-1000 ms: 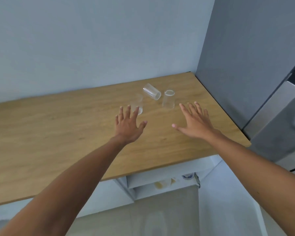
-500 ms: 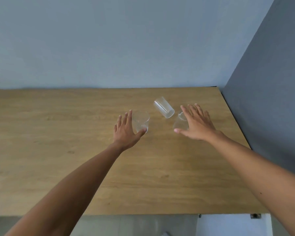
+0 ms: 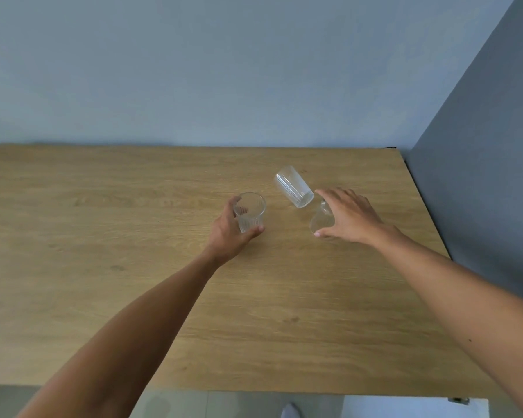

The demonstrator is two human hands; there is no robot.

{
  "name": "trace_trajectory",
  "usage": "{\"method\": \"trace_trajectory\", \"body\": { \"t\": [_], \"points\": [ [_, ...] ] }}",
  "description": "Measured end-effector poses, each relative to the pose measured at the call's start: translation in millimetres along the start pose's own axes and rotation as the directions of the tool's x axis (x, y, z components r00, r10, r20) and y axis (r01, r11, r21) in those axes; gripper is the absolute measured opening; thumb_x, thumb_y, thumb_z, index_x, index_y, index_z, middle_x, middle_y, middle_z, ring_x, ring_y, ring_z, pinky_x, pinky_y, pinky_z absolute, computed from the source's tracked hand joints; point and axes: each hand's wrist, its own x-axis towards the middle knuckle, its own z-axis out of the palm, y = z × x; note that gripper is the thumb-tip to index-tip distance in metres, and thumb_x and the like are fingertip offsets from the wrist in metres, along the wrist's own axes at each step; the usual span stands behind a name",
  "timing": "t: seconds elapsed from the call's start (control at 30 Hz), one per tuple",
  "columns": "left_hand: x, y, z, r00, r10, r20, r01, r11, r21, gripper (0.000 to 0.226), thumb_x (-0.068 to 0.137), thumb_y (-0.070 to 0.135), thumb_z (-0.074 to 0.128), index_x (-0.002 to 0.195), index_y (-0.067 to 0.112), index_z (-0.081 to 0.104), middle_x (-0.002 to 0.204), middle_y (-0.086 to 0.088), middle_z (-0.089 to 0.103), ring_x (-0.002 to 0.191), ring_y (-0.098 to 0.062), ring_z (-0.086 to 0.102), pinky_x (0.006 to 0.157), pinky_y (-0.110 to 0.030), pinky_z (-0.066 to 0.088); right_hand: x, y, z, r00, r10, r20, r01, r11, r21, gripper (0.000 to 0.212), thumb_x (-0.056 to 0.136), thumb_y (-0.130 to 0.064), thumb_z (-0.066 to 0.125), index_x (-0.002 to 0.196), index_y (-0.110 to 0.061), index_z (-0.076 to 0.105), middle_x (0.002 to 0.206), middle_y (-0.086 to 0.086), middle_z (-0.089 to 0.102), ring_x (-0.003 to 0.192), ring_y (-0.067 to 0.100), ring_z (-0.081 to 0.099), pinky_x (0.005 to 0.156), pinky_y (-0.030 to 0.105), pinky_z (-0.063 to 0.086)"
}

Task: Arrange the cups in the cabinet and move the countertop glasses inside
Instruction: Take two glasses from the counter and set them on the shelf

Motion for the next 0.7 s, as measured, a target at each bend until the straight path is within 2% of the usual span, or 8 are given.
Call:
{"method": "trace_trajectory", "body": {
  "t": [0.17,0.33,0.43,0.53,0.63,0.7],
  "points": [
    [1.8,0.1,2.2,1.0,-0.005,-0.006,0.004,1.0,-0.031,0.088,0.074,0.049,0.081,0.144,0.023,0.034,0.13,-0.002,0.059,0.117,-0.013,0.054,0.098,-0.031,0.044,3.8,2.4,-3.5,0.999,-0.003,0.037,0.002,1.0,0.007,0.091,0.064,-0.048,0.086,0.139,-0.031,0.037,0.141,-0.002,0.049,0.129,0.026,0.047,0.1,0.048,0.042],
    [3.2,0.7,2.3,1.0,-0.023,0.001,0.023,0.999,-0.039,0.083,0.073,0.05,0.08,0.139,0.022,0.039,0.128,-0.002,0.061,0.114,-0.014,0.056,0.093,-0.029,0.045,5.4,1.8,-11.7,0.999,-0.008,0.052,0.006,0.999,0.035,0.074,0.06,-0.039,0.09,0.118,-0.025,0.046,0.125,-0.004,0.055,0.113,0.022,0.053,0.077,0.035,0.043],
    [2.4,0.7,1.1,1.0,-0.024,-0.006,0.024,0.999,-0.044,0.081,0.073,0.053,0.079,0.136,0.02,0.041,0.124,-0.003,0.061,0.112,-0.015,0.058,0.094,-0.031,0.049,5.0,2.1,-15.2,0.999,0.004,0.04,-0.007,0.997,0.075,0.073,0.059,-0.036,0.092,0.115,-0.022,0.047,0.122,-0.002,0.057,0.104,0.02,0.052,0.073,0.034,0.042],
    [-1.6,0.0,-1.0,0.999,-0.024,-0.023,0.023,0.998,-0.056,0.08,0.073,0.055,0.078,0.135,0.02,0.041,0.121,-0.002,0.06,0.111,-0.017,0.058,0.093,-0.032,0.05,2.7,2.3,-19.6,0.999,0.036,0.012,-0.038,0.984,0.174,0.073,0.058,-0.036,0.093,0.111,-0.019,0.047,0.116,0.0,0.056,0.096,0.018,0.049,0.075,0.035,0.042],
    [-5.1,0.7,-4.9,0.999,-0.031,-0.026,0.029,0.997,-0.075,0.077,0.075,0.053,0.078,0.134,0.021,0.041,0.12,-0.003,0.06,0.111,-0.018,0.059,0.096,-0.037,0.051,-2.8,0.7,-25.5,0.995,0.104,0.0,-0.099,0.944,0.314,0.073,0.057,-0.038,0.094,0.109,-0.018,0.047,0.112,-0.003,0.052,0.1,0.019,0.049,0.079,0.037,0.045],
    [-6.3,3.0,-8.9,0.999,-0.039,-0.025,0.036,0.994,-0.103,0.076,0.073,0.055,0.078,0.132,0.023,0.041,0.12,-0.004,0.061,0.111,-0.019,0.06,0.098,-0.039,0.051,-8.6,-1.7,-27.8,0.989,0.146,-0.026,-0.123,0.907,0.402,0.071,0.058,-0.04,0.093,0.106,-0.018,0.047,0.11,-0.002,0.052,0.1,0.019,0.049,0.074,0.033,0.042]
  ]
}}
